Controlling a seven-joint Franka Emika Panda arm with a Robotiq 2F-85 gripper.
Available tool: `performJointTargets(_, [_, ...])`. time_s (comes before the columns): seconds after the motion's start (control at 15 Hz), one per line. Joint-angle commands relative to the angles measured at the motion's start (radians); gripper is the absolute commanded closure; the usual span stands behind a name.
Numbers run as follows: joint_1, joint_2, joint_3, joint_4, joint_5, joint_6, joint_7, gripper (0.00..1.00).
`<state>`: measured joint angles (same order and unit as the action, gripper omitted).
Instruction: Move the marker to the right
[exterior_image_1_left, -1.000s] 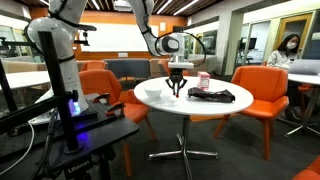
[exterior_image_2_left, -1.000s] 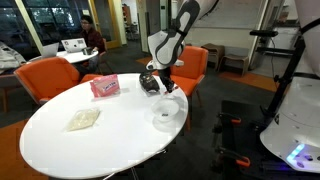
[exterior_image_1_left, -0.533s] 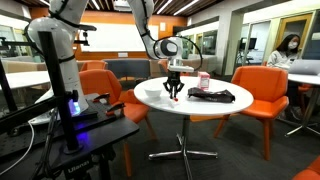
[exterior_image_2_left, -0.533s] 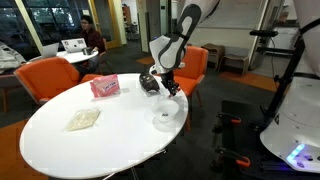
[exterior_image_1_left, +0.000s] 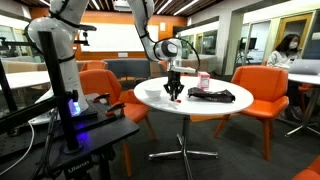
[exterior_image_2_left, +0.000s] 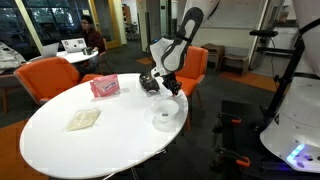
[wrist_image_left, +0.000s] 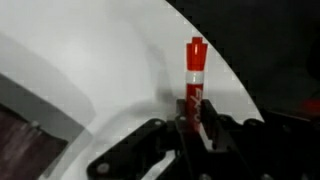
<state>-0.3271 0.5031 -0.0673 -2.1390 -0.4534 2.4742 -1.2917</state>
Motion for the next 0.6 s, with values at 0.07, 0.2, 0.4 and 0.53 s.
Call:
performJointTargets(0.07, [-0.004,0.017,-0.001,0.005,0.022,0.023,-0.060,0.56])
performJointTargets(0.2, [-0.002,0.016,-0.001,0.001,0.028,0.034,-0.046,0.48])
performJointTargets(0.4, [-0.006,-0.009,0.004,-0.022,0.028,0.073,-0.056,0.25])
performJointTargets(0.53, [-0.018,-0.048,0.022,-0.052,0.061,0.095,-0.062,0.10])
